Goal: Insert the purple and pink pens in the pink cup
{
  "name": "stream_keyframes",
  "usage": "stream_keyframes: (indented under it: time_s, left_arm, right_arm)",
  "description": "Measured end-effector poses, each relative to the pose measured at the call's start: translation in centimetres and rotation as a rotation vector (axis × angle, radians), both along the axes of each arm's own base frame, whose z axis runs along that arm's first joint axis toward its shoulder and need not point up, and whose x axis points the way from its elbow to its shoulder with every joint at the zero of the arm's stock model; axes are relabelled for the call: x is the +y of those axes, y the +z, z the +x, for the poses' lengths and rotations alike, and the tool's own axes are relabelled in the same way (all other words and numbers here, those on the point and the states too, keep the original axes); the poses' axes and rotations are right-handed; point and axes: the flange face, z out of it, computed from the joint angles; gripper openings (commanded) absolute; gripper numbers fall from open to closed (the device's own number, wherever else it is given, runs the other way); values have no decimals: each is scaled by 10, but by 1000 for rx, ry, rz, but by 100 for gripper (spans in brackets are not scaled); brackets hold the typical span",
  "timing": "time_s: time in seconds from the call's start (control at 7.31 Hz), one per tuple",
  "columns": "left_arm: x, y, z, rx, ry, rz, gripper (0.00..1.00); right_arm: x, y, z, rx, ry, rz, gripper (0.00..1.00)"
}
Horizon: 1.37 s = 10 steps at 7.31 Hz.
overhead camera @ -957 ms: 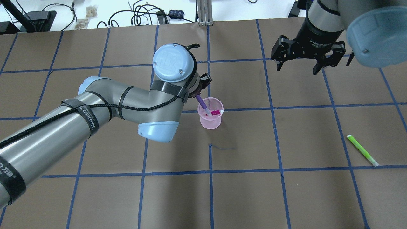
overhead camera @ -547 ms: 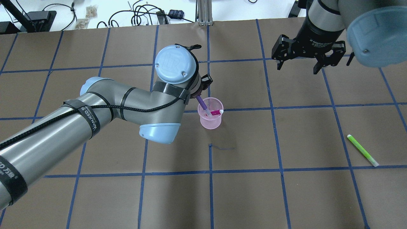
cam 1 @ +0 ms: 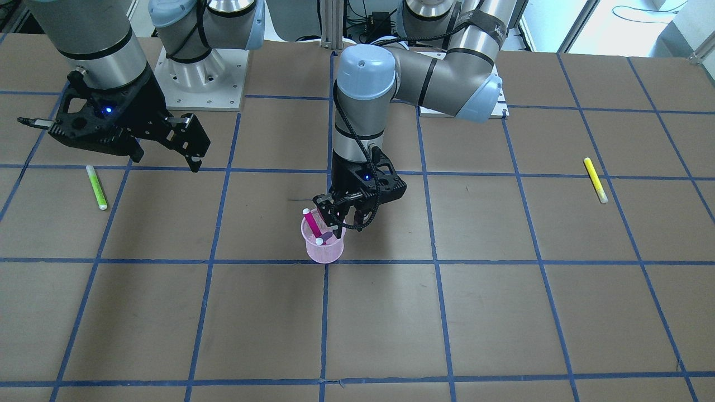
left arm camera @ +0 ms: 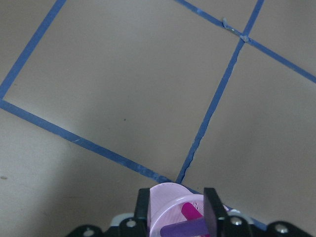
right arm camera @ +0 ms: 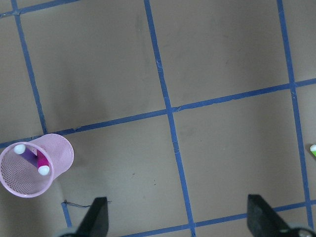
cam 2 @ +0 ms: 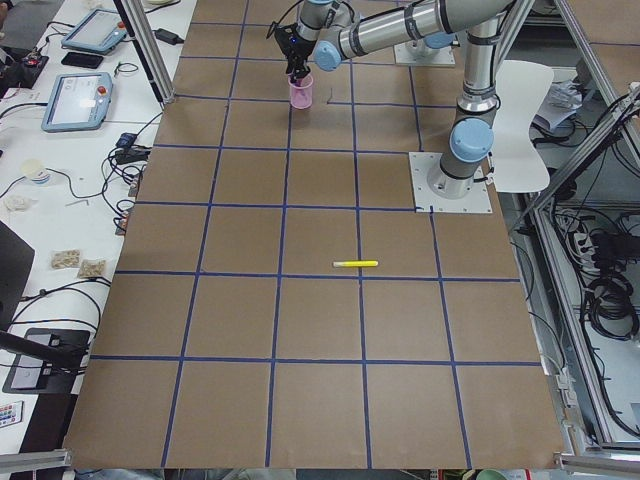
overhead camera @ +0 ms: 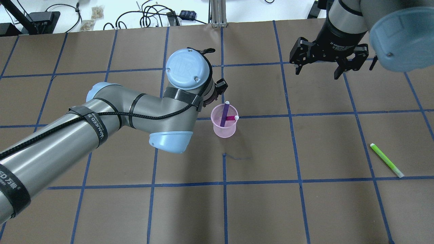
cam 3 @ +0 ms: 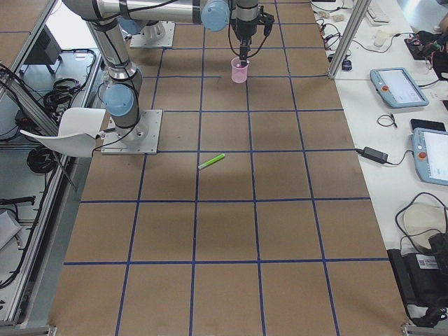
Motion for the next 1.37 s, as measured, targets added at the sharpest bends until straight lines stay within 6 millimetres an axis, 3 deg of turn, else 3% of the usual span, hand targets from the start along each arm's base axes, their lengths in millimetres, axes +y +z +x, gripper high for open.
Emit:
stream_keyframes:
  time_s: [0.27, 0.55, 0.82, 1.09, 1.37]
  left_arm:
    - [-17, 23, 15, -6, -26, -34, 85]
    - [-43, 54, 59, -51, -109, 0, 96]
    - [-59, 84, 110, -117, -266, 129, 100]
    - [-56, 129, 149, -148, -423, 270, 100]
    - [-37, 162, 173, -150, -540, 345, 100]
  right_arm:
    - [1, -1, -1, 8, -1, 7, 100]
    - [1, -1, -1, 8, -1, 6, 100]
    - [1, 0, 0, 5, 0, 3, 100]
    - [1, 0, 0, 2, 1, 2, 100]
    - [2, 7, 1, 0, 2, -12, 100]
